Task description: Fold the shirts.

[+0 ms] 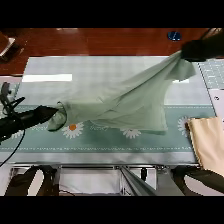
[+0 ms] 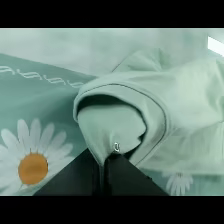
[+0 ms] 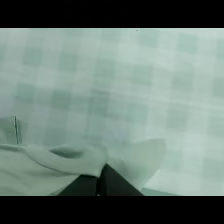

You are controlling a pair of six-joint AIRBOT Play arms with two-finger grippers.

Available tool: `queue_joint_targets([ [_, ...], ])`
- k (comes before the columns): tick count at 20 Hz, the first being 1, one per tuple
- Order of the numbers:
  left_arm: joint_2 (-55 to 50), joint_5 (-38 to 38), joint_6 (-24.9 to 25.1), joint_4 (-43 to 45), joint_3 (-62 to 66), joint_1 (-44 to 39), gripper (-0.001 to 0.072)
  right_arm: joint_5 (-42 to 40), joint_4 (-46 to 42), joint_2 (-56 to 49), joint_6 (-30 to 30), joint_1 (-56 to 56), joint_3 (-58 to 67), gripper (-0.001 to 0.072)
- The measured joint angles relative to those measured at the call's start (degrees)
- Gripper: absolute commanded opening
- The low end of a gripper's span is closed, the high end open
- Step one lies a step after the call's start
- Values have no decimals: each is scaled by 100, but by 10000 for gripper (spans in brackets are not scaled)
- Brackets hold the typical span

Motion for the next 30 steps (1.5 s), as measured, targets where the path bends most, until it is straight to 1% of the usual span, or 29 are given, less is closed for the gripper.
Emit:
queue_joint_targets([
  [1,-323,247,125,-181,-35,0,311,-140,136,-352,4,0,116,19],
  [2,-678,433,249,-323,-31,0,475,-264,251,-647,20,0,236,108],
  [3,-1027,597,343,-446,31,0,507,-365,363,-920,61,0,356,372],
  [4,-1392,667,426,-540,146,2,508,-444,459,-1169,96,0,474,417],
  [6,-2009,533,612,-553,551,68,507,-492,595,-1491,136,-61,699,416],
  [7,-2243,286,673,-450,837,162,507,-415,597,-1574,151,-142,820,416],
  [10,-2531,-455,658,398,1644,693,507,286,173,-1530,153,-660,1062,416],
  [12,-2505,-848,455,1163,1860,1158,507,693,-149,-1248,273,-1217,846,415],
  [14,-2457,-1088,326,1628,1714,1467,506,780,-79,-780,361,-1735,70,410],
  [15,-2439,-1237,437,1740,1545,1513,506,715,28,-509,358,-1941,-520,410],
  [19,-2411,-1556,1447,1998,925,1263,506,118,431,579,103,-2527,-3001,410],
  [22,-2428,-1631,1882,2100,745,1021,506,-245,903,1071,-225,-2839,-4352,410],
  [25,-2542,-1639,2063,2111,675,916,506,-426,1373,1268,-520,-2977,-5156,410],
  [28,-2708,-1440,2190,1788,649,824,506,-560,1670,1342,-662,-3025,-5532,410],
  [30,-2822,-1176,2240,1622,643,684,506,-601,1786,1364,-713,-3042,-5641,410],
])
